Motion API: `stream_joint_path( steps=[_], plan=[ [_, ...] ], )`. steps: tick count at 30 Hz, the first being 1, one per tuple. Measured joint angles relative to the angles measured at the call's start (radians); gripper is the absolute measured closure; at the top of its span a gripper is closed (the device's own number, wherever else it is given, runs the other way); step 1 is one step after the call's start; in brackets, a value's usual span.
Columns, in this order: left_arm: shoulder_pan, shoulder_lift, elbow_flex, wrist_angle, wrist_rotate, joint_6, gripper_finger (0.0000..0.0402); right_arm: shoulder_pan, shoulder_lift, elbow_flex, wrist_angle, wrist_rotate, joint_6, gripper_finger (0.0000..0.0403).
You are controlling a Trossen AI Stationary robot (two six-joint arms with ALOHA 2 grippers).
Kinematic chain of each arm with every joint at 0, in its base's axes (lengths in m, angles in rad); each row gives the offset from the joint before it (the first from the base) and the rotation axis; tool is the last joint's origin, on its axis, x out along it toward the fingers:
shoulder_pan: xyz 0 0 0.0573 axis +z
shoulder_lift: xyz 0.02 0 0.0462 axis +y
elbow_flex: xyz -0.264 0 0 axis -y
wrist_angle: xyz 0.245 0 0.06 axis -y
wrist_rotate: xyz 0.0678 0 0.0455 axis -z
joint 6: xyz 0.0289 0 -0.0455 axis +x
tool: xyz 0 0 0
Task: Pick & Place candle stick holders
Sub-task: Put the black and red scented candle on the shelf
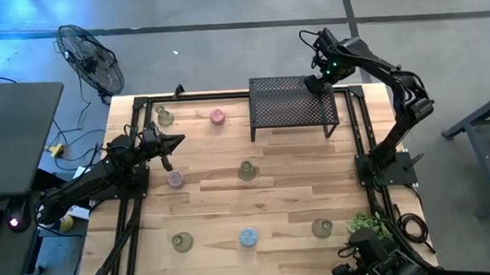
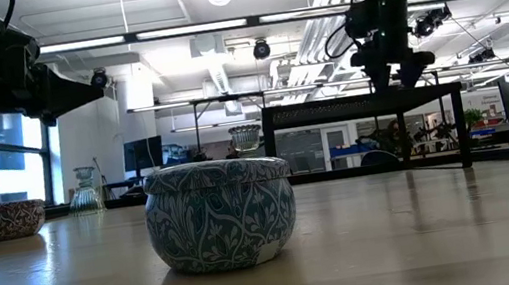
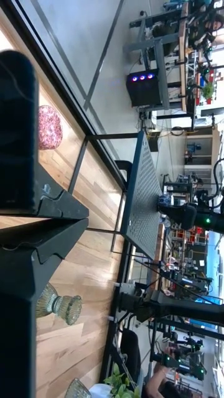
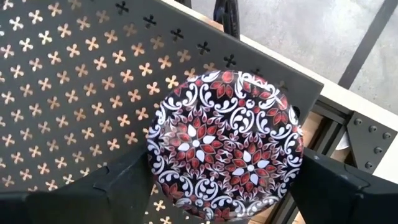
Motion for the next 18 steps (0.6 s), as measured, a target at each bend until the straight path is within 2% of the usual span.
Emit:
stream_joint_path(
  steps=[7,18],
  plan=[
    [0.0,0.0,0.0,0.0,0.0,0.0,0.0399,0.0,0.0,0.0,-0.005,0.083,0.032,0.0086],
    [0.0,0.0,0.0,0.0,0.0,0.0,0.0399,-0.002,0.0,0.0,-0.022,0.065,0.043,0.0086]
  ],
)
